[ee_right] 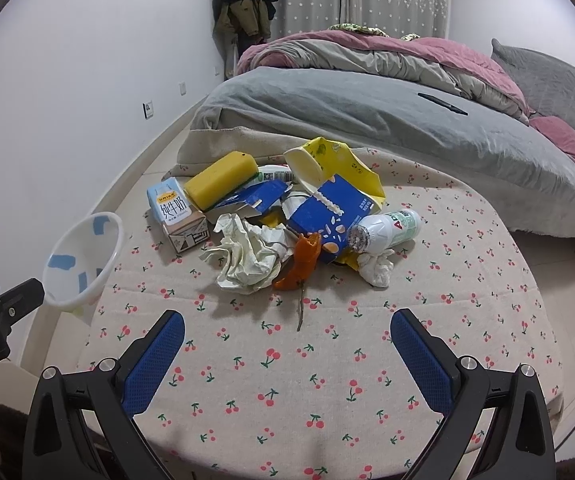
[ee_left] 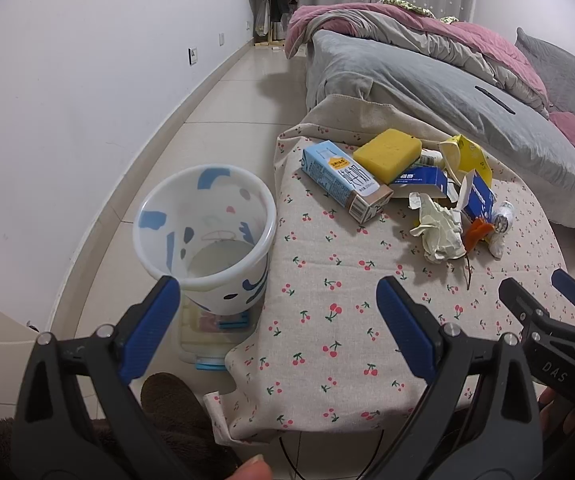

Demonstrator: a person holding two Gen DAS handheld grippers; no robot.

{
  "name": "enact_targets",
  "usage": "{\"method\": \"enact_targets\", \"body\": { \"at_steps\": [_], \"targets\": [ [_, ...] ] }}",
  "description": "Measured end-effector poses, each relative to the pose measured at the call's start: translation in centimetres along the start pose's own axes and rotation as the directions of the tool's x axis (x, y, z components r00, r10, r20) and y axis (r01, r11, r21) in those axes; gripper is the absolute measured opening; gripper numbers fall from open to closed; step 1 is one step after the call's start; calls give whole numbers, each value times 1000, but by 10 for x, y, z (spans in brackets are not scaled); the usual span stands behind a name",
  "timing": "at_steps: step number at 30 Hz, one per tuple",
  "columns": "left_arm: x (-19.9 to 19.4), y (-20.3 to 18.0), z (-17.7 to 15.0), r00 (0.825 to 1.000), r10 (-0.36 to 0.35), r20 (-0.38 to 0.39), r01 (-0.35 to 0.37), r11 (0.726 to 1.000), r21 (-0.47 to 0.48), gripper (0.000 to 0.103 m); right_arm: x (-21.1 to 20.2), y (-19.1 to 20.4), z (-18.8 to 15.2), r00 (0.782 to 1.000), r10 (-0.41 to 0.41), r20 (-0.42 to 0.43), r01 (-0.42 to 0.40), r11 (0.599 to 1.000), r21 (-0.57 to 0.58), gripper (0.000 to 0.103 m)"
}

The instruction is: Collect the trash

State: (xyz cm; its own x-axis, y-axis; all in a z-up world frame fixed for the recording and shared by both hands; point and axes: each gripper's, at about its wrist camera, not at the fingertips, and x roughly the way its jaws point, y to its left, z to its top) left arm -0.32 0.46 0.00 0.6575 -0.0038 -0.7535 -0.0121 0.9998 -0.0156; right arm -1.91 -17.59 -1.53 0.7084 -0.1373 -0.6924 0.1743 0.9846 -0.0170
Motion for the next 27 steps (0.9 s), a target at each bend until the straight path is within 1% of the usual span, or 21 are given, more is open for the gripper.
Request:
{"method": "enact_targets", "body": {
  "at_steps": [27],
  "targets": [
    [0, 1, 0, 1000, -4, -1, 4, 1000, -3, 98, 0, 1, -1, 1000, 1, -2, -1, 1000, -2, 103]
  ]
}}
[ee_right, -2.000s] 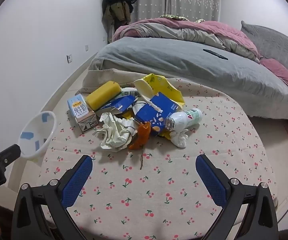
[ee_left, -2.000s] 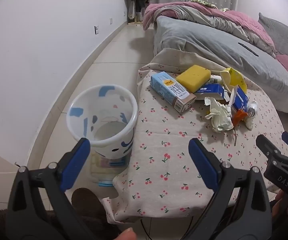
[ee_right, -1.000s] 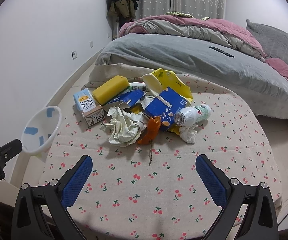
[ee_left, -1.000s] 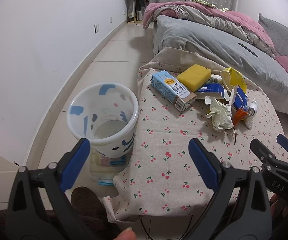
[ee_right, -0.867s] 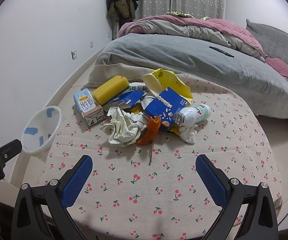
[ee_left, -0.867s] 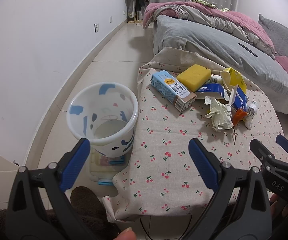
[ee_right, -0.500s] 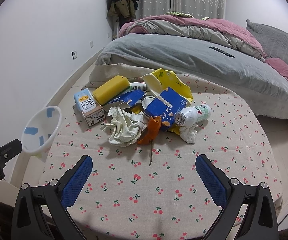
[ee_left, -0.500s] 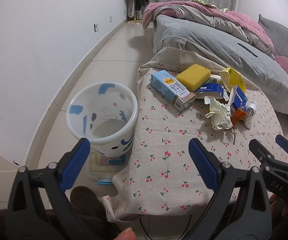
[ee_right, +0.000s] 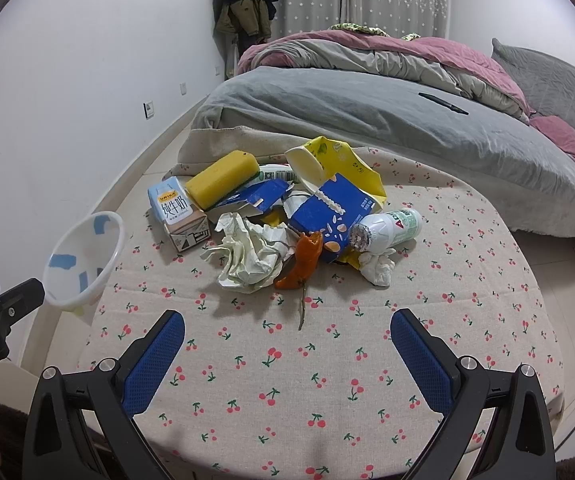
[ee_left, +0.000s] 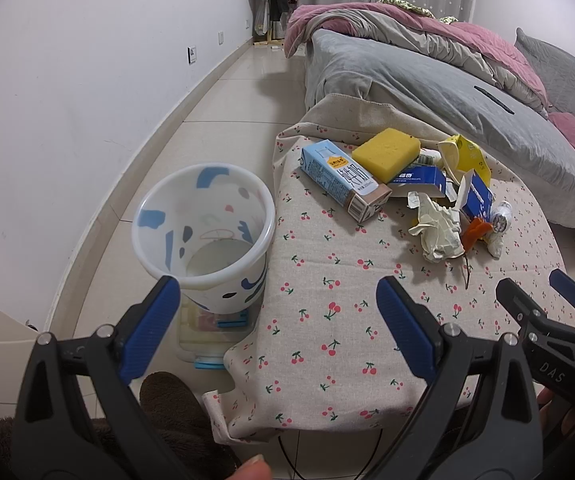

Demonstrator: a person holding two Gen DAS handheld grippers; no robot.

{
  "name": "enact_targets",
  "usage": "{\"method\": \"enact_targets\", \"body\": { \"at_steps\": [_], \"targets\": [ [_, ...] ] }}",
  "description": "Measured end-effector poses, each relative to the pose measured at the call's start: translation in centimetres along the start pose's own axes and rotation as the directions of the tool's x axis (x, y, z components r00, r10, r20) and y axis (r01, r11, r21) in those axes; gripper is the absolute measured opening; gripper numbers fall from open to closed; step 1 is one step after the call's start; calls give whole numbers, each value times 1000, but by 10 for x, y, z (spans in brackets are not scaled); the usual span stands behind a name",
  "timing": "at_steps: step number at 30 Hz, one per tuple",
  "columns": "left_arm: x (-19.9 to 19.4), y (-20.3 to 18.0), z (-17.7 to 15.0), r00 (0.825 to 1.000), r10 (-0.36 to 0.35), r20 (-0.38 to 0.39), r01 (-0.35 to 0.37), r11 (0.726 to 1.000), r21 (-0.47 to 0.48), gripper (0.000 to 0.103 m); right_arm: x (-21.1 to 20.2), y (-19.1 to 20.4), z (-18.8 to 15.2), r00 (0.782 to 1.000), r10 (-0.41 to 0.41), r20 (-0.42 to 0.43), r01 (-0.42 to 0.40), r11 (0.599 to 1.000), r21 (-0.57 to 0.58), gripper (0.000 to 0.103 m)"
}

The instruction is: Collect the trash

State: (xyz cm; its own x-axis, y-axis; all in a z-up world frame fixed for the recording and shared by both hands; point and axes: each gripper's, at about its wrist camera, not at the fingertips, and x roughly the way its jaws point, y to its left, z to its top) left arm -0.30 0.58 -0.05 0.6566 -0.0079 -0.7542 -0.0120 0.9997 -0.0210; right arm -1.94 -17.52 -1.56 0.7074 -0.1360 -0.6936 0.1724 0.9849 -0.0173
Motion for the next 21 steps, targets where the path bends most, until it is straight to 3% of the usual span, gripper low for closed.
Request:
{"method": "enact_targets", "body": {
  "at_steps": [21],
  "targets": [
    [0, 0, 0, 1000, -2, -3, 2, 1000, -2, 98, -2, 1, 0, 1000, 0, 1, 0, 1000, 0, 103]
  ]
}}
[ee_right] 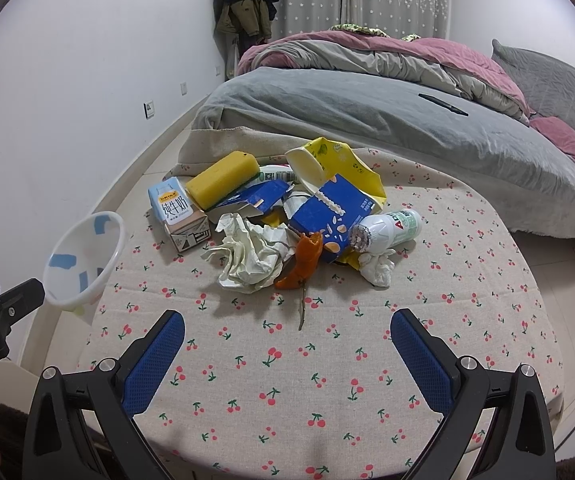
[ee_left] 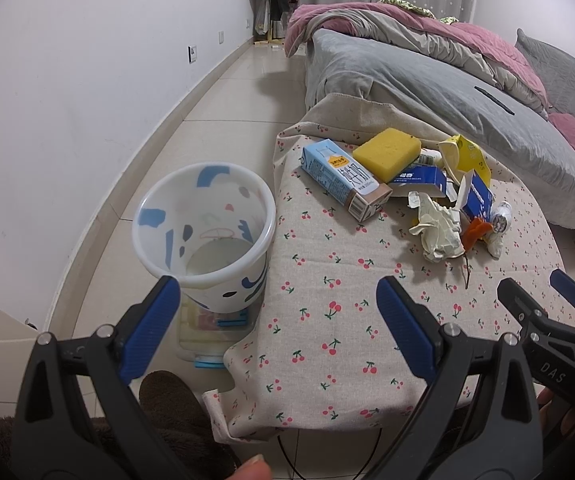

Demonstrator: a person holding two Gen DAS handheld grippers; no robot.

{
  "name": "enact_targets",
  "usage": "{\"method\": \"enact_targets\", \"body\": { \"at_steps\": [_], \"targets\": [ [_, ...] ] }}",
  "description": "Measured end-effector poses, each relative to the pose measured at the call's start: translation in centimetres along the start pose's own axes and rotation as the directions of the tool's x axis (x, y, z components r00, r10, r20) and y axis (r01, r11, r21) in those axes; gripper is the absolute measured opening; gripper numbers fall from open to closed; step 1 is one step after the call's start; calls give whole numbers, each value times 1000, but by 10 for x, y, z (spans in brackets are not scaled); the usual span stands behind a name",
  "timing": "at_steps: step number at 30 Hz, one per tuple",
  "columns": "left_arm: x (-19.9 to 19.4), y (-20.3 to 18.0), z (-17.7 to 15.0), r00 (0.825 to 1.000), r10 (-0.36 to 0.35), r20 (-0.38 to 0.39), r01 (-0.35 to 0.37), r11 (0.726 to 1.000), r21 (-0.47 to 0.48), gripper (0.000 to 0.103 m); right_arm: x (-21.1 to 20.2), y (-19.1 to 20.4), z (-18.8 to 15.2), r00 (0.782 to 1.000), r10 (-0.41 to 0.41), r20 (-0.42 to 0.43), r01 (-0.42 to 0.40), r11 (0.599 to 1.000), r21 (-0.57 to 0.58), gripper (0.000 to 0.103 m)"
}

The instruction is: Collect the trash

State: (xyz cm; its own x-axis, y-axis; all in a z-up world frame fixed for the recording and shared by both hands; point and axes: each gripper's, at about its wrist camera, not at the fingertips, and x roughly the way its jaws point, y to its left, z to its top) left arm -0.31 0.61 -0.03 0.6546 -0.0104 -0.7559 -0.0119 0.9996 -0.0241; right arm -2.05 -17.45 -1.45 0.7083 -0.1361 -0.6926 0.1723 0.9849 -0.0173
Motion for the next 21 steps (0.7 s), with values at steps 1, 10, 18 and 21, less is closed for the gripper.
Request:
{"method": "enact_targets", "body": {
  "at_steps": [1, 10, 18, 21],
  "targets": [
    [0, 0, 0, 1000, 0, 0, 0, 1000, 0, 98, 0, 0, 0, 1000, 0, 1, 0, 1000, -1, 103],
    [0, 0, 0, 1000, -2, -1, 2, 1000, 0, 98, 0, 0, 0, 1000, 0, 0, 0, 1000, -1, 103],
    [-1, -1, -1, 1000, 1, 2, 0, 1000, -2, 98, -3, 1, 2, 1000, -2, 8, 3, 1000, -5, 103],
    [-2, 0, -1, 1000, 1, 2, -1, 1000, -3, 98, -4, 2, 2, 1000, -3, 11, 3, 1000, -8, 103]
  ]
}}
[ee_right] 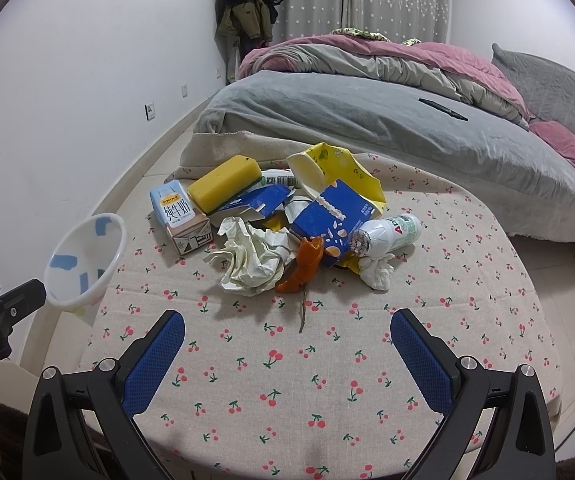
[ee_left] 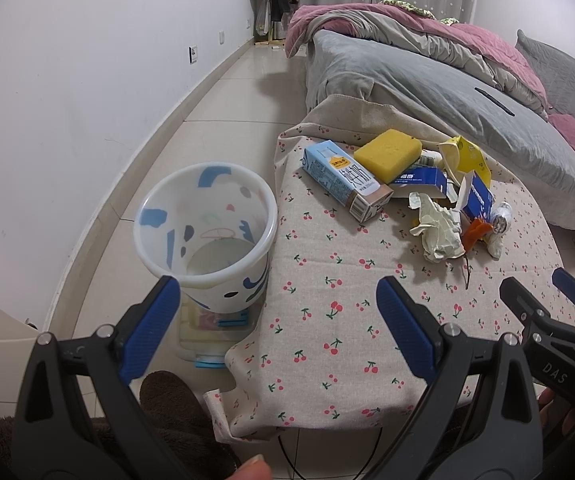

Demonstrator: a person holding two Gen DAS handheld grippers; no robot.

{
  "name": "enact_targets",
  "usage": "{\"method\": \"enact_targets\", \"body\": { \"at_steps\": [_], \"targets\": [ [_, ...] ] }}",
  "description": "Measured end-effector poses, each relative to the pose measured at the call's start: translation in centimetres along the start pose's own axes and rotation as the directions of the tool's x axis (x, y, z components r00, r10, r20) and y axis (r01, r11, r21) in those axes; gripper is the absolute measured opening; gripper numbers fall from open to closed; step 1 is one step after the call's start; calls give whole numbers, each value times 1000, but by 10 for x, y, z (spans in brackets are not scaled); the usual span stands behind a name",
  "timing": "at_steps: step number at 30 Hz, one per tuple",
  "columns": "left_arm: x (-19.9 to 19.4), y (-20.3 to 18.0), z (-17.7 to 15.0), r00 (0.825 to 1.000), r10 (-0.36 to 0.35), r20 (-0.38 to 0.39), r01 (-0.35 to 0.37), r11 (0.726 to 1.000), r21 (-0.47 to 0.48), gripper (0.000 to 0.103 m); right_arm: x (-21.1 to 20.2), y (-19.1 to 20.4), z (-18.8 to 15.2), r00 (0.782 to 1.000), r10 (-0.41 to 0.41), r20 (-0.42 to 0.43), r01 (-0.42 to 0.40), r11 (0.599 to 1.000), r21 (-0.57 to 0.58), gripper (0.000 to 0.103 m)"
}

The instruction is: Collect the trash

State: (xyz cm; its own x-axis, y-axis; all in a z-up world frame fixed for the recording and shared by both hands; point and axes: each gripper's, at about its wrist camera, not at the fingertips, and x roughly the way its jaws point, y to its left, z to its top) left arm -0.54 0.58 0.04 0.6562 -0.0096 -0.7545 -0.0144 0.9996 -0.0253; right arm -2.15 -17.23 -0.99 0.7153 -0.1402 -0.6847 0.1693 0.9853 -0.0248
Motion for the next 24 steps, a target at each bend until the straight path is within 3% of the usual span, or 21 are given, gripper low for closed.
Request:
{"method": "enact_targets", "body": {
  "at_steps": [10, 20, 24],
  "targets": [
    [3, 6, 12, 1000, -9, -9, 9, 1000, 3, 98, -4, -4, 12, 1000, 12, -15, -12, 1000, 0, 103],
    [18, 2, 45, 998, -25, -55, 27, 998, 48, 98, 6, -46, 68, 997, 19, -78, -15, 999, 41, 103],
    [27, 2, 64, 995, -42, -86, 47, 998, 52, 98, 24, -67, 86, 989, 38, -144, -35, 999, 27, 103]
  ]
}}
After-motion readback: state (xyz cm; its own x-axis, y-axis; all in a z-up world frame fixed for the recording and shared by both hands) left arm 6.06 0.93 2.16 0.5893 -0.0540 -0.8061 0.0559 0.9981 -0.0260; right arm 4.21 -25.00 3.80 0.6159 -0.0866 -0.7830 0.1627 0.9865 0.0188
